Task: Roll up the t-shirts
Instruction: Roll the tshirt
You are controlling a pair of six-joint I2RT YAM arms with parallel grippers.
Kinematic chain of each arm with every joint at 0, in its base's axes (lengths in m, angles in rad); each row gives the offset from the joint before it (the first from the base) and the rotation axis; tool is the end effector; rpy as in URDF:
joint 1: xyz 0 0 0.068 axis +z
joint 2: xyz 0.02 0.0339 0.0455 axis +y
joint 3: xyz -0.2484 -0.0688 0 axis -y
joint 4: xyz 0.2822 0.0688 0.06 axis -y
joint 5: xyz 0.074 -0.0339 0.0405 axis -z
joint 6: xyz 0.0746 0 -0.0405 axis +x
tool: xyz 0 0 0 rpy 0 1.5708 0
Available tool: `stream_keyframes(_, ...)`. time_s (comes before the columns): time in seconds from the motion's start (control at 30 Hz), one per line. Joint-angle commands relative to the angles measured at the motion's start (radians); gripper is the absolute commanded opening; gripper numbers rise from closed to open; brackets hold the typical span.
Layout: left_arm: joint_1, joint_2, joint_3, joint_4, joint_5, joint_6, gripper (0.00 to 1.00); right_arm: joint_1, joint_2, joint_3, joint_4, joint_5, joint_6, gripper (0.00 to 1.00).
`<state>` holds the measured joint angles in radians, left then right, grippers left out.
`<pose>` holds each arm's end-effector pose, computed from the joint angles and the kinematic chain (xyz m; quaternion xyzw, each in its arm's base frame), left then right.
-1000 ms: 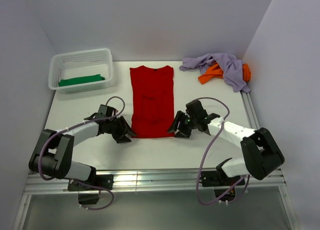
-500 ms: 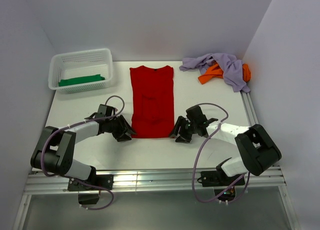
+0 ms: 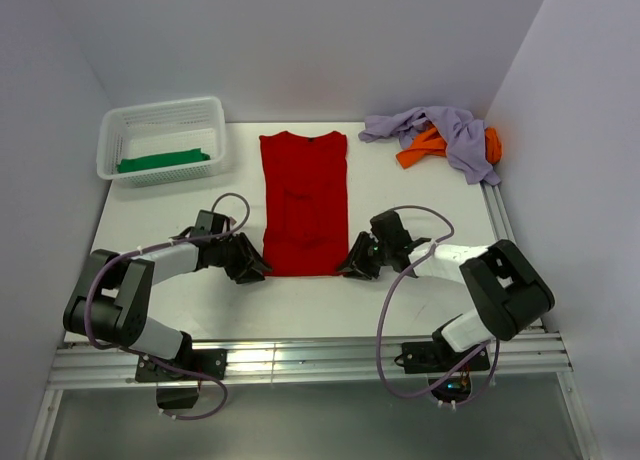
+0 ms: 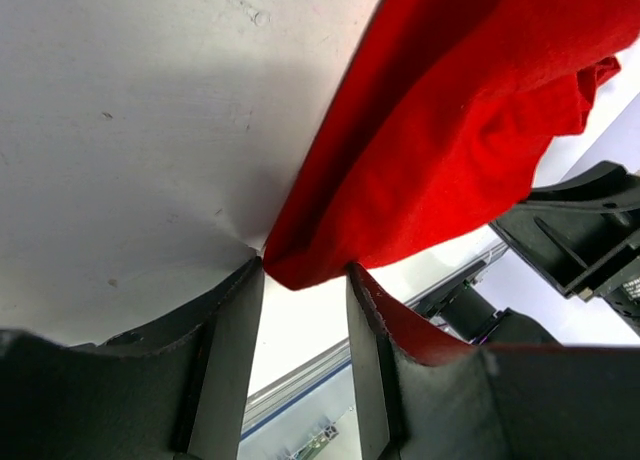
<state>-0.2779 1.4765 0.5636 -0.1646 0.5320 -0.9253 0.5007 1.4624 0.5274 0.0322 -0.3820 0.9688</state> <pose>0.2609 -0.1138 0.0524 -0.2368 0.9075 -0.3435 0.0499 0.2478 0.1673 0.0566 0.1546 0.9167 0.3489 0.1186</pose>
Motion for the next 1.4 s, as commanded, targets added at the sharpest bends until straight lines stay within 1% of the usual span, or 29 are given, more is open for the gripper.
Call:
stream_keyframes(0.0,0.003,0.014,-0.025,0.008,-0.012,0.034,0.45,-0.001,0.018,-0.006,0.06,0.028,0.011,0.34)
stream_keyframes(0.03,0.003,0.016,-0.028,0.008,-0.012,0.036,0.45,-0.002,0.021,-0.006,0.06,0.028,0.011,0.29)
stream_keyframes(0.07,0.003,0.018,-0.028,0.004,-0.015,0.039,0.44,-0.002,0.021,-0.004,0.058,0.031,0.011,0.18)
stream_keyframes(0.17,0.003,0.018,-0.034,-0.001,-0.024,0.043,0.43,-0.001,0.016,-0.009,0.052,0.028,0.011,0.04)
stream_keyframes(0.2,0.003,0.019,-0.036,0.0,-0.024,0.045,0.43,-0.001,0.013,-0.009,0.049,0.026,0.008,0.01)
stream_keyframes(0.3,0.003,0.022,-0.045,0.014,-0.024,0.042,0.42,-0.002,0.001,-0.017,0.043,0.022,0.007,0.0)
stream_keyframes(0.5,0.003,0.056,-0.048,0.046,-0.036,0.031,0.37,-0.002,-0.004,-0.03,0.054,0.006,0.005,0.0)
stream_keyframes(0.6,0.003,0.074,-0.05,0.069,-0.038,0.023,0.25,-0.002,-0.004,-0.03,0.055,-0.009,-0.001,0.0)
stream_keyframes(0.63,0.003,0.077,-0.05,0.082,-0.037,0.017,0.2,-0.002,-0.007,-0.027,0.055,-0.015,-0.004,0.03)
stream_keyframes(0.7,0.003,0.091,-0.047,0.086,-0.033,0.017,0.12,-0.002,-0.022,-0.024,0.034,-0.006,-0.019,0.2)
stream_keyframes(0.73,0.003,0.094,-0.041,0.085,-0.033,0.017,0.05,-0.002,-0.028,-0.026,0.029,-0.001,-0.024,0.33)
stream_keyframes(0.83,0.003,0.096,-0.03,0.073,-0.035,0.023,0.01,-0.008,-0.053,-0.03,0.009,0.008,-0.039,0.44)
stream_keyframes(0.93,0.003,0.088,-0.025,0.065,-0.033,0.025,0.0,-0.024,-0.051,-0.032,0.005,0.006,-0.051,0.46)
stream_keyframes(1.0,0.003,0.085,-0.025,0.059,-0.033,0.025,0.0,-0.028,-0.04,-0.032,0.017,0.0,-0.051,0.45)
stream_keyframes(1.03,0.003,0.085,-0.027,0.059,-0.033,0.025,0.01,-0.031,-0.036,-0.033,0.017,0.002,-0.053,0.39)
stream_keyframes(1.07,0.003,0.085,-0.028,0.06,-0.032,0.023,0.01,-0.031,-0.031,-0.033,0.017,0.012,-0.05,0.36)
stream_keyframes(1.13,0.003,0.079,-0.037,0.069,-0.032,0.011,0.0,-0.031,-0.033,-0.047,0.031,0.014,-0.044,0.33)
stream_keyframes(1.2,0.003,0.068,-0.05,0.102,-0.033,-0.004,0.0,-0.031,-0.043,-0.064,0.078,0.017,-0.032,0.34)
stream_keyframes(1.23,0.0,0.05,-0.066,0.114,-0.041,-0.007,0.0,-0.031,-0.051,-0.096,0.139,0.015,-0.027,0.36)
stream_keyframes(1.27,-0.001,0.039,-0.079,0.152,-0.047,-0.017,0.02,-0.03,-0.071,-0.113,0.165,0.029,-0.019,0.39)
stream_keyframes(1.3,-0.004,0.015,-0.108,0.155,-0.055,-0.023,0.13,-0.025,-0.082,-0.142,0.185,0.046,-0.021,0.45)
stream_keyframes(1.37,-0.015,-0.011,-0.145,0.253,-0.069,-0.049,0.26,-0.022,-0.105,-0.167,0.235,0.066,-0.03,0.46)
